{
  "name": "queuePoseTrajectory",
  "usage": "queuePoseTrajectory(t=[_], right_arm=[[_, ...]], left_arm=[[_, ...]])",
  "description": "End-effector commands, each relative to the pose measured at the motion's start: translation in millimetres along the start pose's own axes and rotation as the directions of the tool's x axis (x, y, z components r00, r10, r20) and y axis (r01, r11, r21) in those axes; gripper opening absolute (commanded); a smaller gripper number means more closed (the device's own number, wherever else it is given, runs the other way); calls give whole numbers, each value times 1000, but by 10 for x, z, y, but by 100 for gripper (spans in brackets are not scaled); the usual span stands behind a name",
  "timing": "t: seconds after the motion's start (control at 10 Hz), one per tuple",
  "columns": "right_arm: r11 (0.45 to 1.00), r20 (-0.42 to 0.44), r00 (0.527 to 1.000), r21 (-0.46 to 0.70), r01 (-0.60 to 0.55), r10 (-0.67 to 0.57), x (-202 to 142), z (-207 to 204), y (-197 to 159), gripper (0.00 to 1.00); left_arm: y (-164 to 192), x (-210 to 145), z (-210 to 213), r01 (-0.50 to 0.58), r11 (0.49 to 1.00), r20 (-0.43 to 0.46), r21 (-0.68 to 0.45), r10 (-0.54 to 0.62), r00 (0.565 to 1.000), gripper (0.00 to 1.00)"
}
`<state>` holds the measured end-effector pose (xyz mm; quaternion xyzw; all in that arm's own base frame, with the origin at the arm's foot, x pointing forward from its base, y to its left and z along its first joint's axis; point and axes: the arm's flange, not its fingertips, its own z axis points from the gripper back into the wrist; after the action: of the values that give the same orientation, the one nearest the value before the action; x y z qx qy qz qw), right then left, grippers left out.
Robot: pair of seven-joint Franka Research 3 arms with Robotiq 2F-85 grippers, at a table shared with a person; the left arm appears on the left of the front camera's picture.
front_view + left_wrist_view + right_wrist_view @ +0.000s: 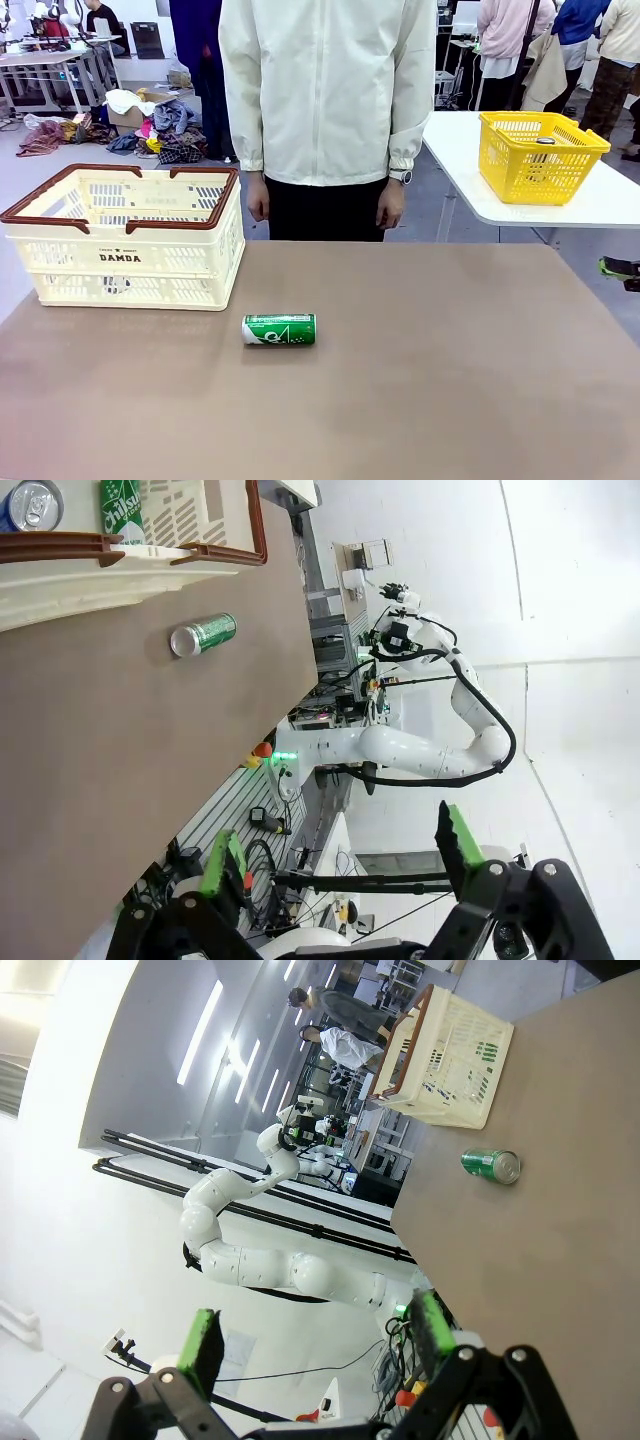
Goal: Place the drinks into the Shopping basket.
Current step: Pick up one drink and place it into the Shopping basket.
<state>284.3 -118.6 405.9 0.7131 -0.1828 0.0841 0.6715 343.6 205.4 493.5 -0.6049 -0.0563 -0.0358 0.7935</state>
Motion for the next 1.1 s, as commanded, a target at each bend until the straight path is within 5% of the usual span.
queuePoseTrajectory(t=[0.0,0.1,0.3,0.5,0.7,0.8,0.9,1.0], right_arm=[[1000,10,1000,11,9,-9,32,-4,55,100],[1000,10,1000,11,9,-9,32,-4,55,100],[1000,10,1000,11,9,-9,32,-4,55,100],[1000,10,1000,11,9,-9,32,-4,55,100],[1000,10,1000,11,9,-9,32,-4,55,100],[1000,10,1000,11,9,-9,32,-4,55,100],[1000,10,1000,11,9,-9,32,-4,55,100],[1000,10,1000,11,9,-9,32,-4,55,100]], left_arm=[[-31,-6,2,-8,1000,5,-18,8,1000,100],[0,0,0,0,1000,0,0,0,1000,100],[-899,-131,-710,209,946,-95,249,-191,977,100],[-1612,-138,-1748,481,810,-352,334,-367,861,100],[-1881,-201,-2725,728,617,-575,299,-492,654,100],[-1868,-315,-3271,852,444,-668,277,-548,503,100],[-1798,-419,-3676,921,329,-715,208,-591,373,100],[-1668,-511,-4037,953,195,-719,231,-626,302,100]])
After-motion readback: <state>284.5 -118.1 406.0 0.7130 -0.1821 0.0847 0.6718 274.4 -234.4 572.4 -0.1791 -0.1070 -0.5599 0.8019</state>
